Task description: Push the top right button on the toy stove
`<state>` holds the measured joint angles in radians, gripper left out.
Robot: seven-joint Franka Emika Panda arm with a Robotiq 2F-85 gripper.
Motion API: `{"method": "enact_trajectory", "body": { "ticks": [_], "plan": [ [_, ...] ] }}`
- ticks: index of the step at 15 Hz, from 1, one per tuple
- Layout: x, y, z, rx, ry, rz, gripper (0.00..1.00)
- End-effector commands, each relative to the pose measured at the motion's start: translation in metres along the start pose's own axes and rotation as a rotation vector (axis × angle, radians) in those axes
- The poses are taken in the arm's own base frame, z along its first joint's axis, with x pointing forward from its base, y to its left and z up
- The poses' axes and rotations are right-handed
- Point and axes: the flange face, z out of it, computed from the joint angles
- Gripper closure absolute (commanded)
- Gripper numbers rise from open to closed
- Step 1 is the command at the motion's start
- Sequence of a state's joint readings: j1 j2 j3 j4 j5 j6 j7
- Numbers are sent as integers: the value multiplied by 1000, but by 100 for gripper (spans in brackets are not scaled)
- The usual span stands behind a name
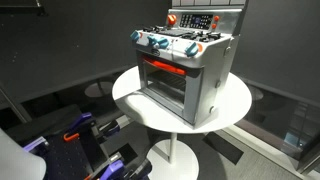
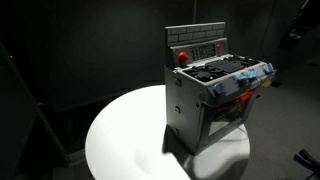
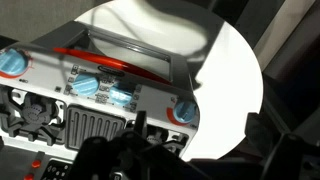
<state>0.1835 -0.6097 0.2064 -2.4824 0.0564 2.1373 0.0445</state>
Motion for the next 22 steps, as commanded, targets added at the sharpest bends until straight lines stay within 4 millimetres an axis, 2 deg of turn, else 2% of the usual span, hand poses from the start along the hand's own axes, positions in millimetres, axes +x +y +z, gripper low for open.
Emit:
{"method": "enact_trajectory", "body": {
  "ticks": [1,5,9,22],
  "plan": [
    [0,0,-1,0,0,0,0],
    [0,0,-2,0,2,0,0],
    [19,13,2,-23,23,25,0],
    [112,92,39,-150,134,151,0]
  ]
}}
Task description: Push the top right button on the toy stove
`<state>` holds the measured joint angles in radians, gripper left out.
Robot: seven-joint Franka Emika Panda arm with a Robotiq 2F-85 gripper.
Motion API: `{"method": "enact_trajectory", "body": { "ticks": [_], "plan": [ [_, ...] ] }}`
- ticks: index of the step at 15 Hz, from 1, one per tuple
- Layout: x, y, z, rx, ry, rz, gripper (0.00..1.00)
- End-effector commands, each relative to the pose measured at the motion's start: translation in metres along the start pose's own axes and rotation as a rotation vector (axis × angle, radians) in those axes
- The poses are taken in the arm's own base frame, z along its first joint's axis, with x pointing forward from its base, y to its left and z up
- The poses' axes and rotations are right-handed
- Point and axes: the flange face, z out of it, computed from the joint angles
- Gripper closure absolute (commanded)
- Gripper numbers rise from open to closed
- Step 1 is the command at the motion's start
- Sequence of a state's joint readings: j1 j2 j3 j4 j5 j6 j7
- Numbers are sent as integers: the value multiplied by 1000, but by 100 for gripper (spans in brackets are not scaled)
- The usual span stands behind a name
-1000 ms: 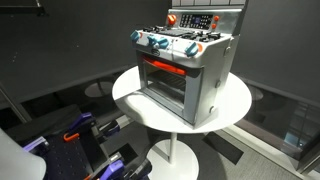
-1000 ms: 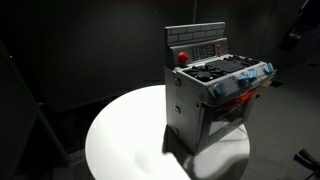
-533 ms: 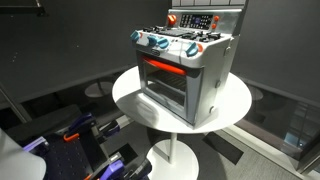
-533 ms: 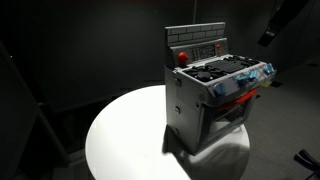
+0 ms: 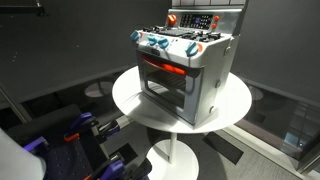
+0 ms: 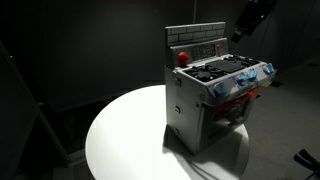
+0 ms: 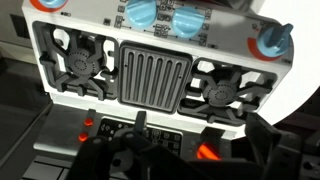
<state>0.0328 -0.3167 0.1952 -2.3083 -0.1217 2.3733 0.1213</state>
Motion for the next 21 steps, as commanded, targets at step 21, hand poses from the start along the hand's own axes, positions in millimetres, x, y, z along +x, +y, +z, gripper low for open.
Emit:
{"method": "enact_trajectory", "body": {
  "ticks": [21],
  "plan": [
    [80,135,108,-330,-8,304,0]
  ]
}}
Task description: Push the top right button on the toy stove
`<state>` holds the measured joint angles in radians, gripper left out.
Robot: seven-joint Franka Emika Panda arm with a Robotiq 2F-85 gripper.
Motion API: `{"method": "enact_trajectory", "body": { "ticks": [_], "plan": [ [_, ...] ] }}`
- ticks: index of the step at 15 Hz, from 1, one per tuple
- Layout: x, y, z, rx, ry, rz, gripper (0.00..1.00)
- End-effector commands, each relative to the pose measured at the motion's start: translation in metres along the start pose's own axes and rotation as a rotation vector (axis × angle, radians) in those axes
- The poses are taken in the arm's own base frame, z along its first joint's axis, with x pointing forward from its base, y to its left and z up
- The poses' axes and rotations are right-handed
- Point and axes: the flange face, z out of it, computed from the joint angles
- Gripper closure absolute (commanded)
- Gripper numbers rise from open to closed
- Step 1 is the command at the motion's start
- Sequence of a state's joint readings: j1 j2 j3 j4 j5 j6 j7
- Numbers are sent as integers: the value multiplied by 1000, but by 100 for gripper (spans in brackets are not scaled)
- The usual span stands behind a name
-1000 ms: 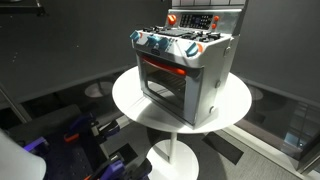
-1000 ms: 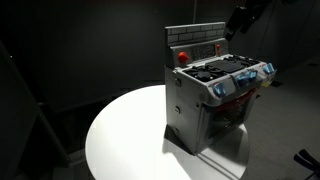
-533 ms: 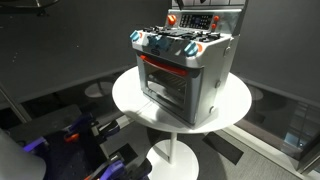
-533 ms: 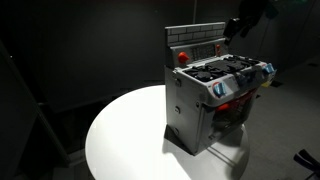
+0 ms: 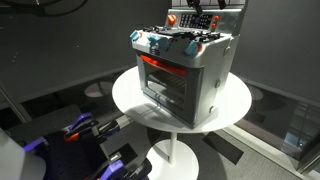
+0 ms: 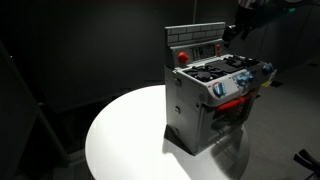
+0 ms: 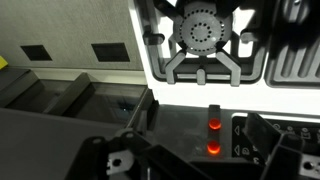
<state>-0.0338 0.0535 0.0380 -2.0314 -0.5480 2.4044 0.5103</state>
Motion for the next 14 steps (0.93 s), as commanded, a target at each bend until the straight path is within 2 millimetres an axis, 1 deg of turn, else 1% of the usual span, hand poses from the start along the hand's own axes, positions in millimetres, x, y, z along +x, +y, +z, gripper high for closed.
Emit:
{"method": "enact_trajectory", "body": {
  "ticks": [1,8,14],
  "plan": [
    [21,5,11,-36,12,42,0],
    [39,7,26,-41,14,66,0],
    [47,5,32,-45,16,76,0]
  ]
}}
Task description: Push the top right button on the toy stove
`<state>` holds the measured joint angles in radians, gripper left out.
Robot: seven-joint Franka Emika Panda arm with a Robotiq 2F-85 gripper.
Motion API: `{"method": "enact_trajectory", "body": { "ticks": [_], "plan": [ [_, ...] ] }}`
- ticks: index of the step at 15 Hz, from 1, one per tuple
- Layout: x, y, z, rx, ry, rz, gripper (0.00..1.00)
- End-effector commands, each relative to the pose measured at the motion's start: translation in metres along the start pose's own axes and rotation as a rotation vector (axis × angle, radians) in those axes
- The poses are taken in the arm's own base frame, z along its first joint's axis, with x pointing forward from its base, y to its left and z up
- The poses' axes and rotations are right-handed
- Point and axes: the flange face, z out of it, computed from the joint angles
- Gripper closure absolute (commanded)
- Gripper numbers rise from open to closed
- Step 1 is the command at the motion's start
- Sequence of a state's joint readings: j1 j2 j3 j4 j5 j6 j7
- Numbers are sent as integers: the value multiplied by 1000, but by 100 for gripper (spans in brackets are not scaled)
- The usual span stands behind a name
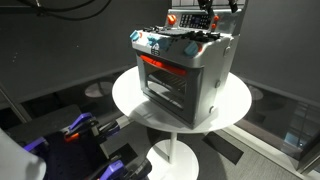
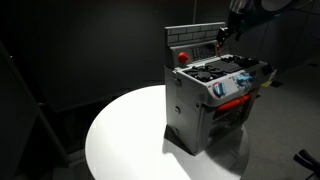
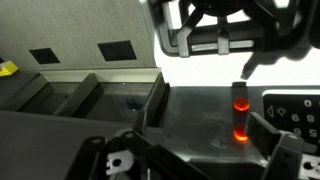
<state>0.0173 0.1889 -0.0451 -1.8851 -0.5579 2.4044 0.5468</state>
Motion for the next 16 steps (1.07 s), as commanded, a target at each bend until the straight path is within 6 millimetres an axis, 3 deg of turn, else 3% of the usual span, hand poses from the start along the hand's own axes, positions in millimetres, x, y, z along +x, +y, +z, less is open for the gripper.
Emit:
{"method": "enact_trajectory", "body": {
  "ticks": [1,11,16],
  "plan": [
    [11,0,2,-19,9,22,0],
    [17,4,13,-28,0,28,0],
    [11,4,2,-4,-25,29,0]
  ]
}}
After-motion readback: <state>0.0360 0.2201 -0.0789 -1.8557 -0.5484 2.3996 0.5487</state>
